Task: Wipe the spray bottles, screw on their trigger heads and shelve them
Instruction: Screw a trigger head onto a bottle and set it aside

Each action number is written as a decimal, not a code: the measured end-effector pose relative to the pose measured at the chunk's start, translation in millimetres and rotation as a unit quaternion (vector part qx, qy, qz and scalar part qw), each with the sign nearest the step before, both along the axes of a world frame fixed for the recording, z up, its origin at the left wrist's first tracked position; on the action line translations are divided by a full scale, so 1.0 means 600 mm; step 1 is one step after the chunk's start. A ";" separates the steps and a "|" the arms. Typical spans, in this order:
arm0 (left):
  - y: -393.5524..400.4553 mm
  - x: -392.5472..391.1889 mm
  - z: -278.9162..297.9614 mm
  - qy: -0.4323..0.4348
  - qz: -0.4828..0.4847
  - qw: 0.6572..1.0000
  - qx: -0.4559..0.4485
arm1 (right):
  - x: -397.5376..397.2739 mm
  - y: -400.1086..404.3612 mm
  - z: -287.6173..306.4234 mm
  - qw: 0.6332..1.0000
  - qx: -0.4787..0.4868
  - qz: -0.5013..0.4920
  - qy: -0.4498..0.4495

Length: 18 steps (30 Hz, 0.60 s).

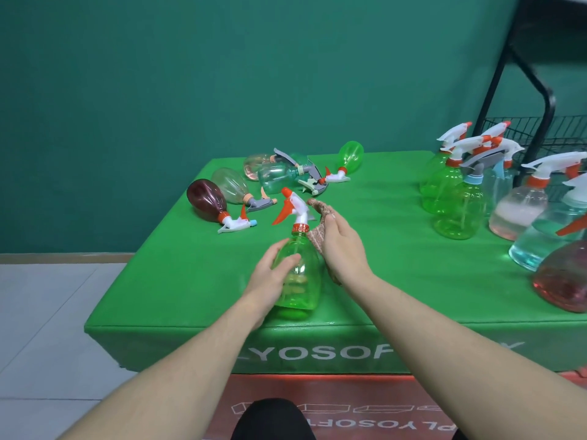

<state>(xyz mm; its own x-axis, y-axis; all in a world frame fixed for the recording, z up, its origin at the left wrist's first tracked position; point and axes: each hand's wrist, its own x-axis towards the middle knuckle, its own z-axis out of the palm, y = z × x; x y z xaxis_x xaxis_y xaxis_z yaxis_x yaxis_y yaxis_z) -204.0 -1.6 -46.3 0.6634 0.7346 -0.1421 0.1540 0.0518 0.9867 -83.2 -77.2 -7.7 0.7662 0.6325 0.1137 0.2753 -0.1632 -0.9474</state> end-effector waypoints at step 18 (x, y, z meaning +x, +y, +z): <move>-0.003 0.001 -0.012 -0.021 0.045 0.999 -0.014 | -0.028 0.057 -0.017 0.970 -0.065 0.150 -0.178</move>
<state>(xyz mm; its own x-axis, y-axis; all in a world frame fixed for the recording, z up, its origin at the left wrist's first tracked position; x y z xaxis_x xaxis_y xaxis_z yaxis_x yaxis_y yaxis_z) -203.4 -3.5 -53.4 0.6006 0.7879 -0.1359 0.1052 0.0906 0.9903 -100.2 -43.0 -17.8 0.4724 0.8476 0.2416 0.6342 -0.1365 -0.7611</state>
